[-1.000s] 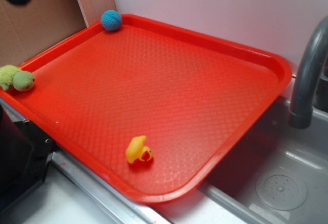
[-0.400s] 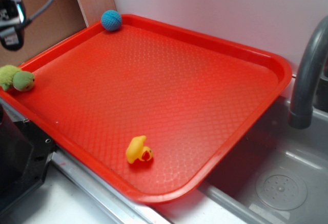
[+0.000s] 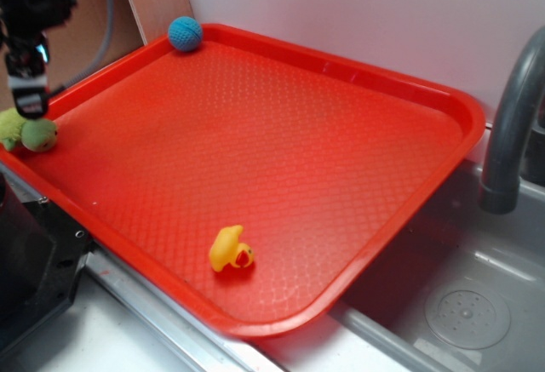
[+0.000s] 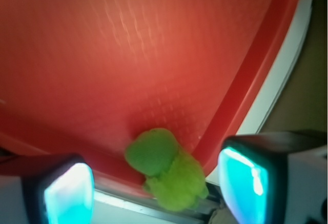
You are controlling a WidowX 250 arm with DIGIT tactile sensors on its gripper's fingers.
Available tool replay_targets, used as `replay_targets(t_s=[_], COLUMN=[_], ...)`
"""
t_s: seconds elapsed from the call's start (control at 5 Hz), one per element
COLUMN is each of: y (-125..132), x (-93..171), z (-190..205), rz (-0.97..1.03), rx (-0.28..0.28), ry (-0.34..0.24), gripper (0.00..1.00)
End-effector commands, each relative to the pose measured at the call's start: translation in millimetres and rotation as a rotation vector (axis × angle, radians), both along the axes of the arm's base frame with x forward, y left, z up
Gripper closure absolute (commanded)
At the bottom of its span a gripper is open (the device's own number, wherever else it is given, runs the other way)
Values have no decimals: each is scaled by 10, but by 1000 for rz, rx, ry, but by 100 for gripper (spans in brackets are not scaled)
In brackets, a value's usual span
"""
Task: Grab the green animal.
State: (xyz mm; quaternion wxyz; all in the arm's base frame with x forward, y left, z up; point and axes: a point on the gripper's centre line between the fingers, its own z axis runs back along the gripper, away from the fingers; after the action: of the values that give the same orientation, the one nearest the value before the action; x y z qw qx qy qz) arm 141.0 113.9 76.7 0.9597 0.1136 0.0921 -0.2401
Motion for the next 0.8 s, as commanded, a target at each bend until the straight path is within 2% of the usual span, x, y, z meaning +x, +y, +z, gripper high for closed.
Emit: replay_targets(t_s=[0.0, 0.2, 0.4, 0.6], y=[44, 44, 161, 326], x=[68, 68, -107, -226], z=[78, 78, -105, -239], rz=[-16, -16, -119, -132], rx=[22, 22, 2, 2], ry=[-16, -16, -31, -4], gripper=[0, 0, 0, 0])
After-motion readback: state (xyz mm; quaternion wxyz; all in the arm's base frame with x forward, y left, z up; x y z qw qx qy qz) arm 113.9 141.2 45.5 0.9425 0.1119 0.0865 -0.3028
